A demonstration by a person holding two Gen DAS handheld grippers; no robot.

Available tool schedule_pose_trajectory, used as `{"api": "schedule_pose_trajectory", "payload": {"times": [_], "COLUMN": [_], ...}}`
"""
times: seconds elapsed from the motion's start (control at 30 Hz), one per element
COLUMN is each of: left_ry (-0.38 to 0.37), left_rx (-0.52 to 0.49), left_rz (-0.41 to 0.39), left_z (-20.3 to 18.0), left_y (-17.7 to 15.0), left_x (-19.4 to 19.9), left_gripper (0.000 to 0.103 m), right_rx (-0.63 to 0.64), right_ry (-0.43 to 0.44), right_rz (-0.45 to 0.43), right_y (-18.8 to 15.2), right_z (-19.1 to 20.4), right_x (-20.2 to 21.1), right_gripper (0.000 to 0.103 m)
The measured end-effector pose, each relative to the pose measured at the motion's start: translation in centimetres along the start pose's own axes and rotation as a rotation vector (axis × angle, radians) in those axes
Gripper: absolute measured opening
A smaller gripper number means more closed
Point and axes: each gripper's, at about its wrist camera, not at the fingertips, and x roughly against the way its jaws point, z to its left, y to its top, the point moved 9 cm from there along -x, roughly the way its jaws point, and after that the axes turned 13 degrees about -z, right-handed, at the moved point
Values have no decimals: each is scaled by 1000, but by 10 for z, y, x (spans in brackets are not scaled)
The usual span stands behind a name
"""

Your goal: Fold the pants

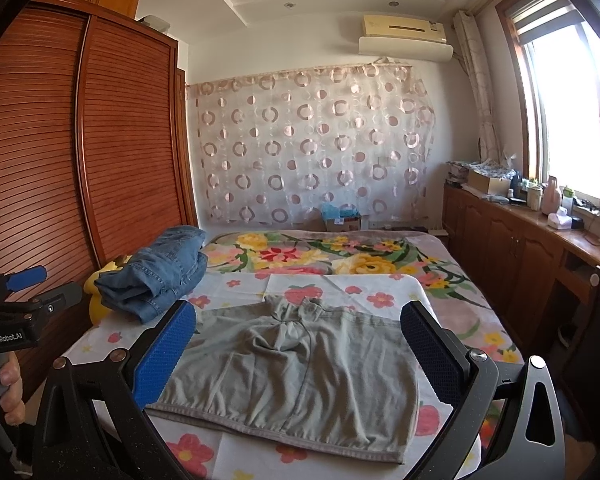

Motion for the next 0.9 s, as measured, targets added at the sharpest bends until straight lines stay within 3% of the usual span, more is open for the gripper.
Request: {"api": "schedule_pose_trajectory", "payload": {"times": [0.2,0.63,0.9], "left_ry": [3,-82,-121], "left_rx": [-18,-15,-16], "left_rz": [-10,82,138], "left_z": [2,-7,0], "left_y": [-9,-46,-70], "left_x": [-20,-74,-100], "left_gripper": [103,103,103], "right_rx": [8,48,76], "right_ry": [-10,-18,-27], "right_rz": [12,58,131], "right_y": [-3,-14,-28], "right_z": [-8,-22,-38], "right_x": [-8,-28,-53], "right_gripper": [102,102,96]}}
